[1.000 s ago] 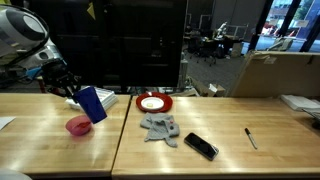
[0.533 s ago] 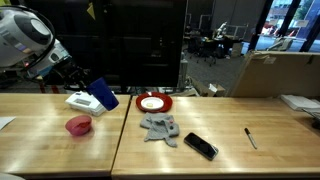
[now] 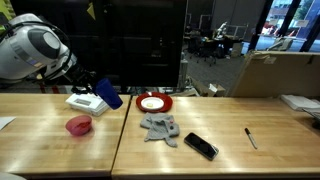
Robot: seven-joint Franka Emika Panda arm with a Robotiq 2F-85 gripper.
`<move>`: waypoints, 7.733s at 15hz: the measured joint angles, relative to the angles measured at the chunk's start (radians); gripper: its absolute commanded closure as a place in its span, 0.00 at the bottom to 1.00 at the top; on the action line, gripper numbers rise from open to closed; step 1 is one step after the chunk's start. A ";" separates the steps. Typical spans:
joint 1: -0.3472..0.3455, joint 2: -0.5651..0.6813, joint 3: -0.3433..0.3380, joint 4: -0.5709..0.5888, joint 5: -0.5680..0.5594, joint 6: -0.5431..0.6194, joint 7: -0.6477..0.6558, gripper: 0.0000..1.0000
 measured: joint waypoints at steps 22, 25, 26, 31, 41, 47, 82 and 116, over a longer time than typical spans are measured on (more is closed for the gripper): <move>0.145 0.063 -0.105 -0.075 0.057 0.177 -0.002 0.98; 0.146 0.073 -0.111 -0.094 0.057 0.204 -0.002 0.98; 0.146 0.078 -0.116 -0.103 0.057 0.222 -0.002 0.98; 0.146 0.100 -0.145 -0.163 0.057 0.339 -0.002 0.98; 0.150 0.108 -0.167 -0.235 0.092 0.433 -0.014 0.98; 0.164 0.109 -0.170 -0.236 0.128 0.430 -0.045 0.67; 0.218 -0.006 -0.143 -0.003 0.022 -0.002 -0.202 0.00; 0.390 0.247 -0.071 -0.086 0.348 0.272 -0.199 0.00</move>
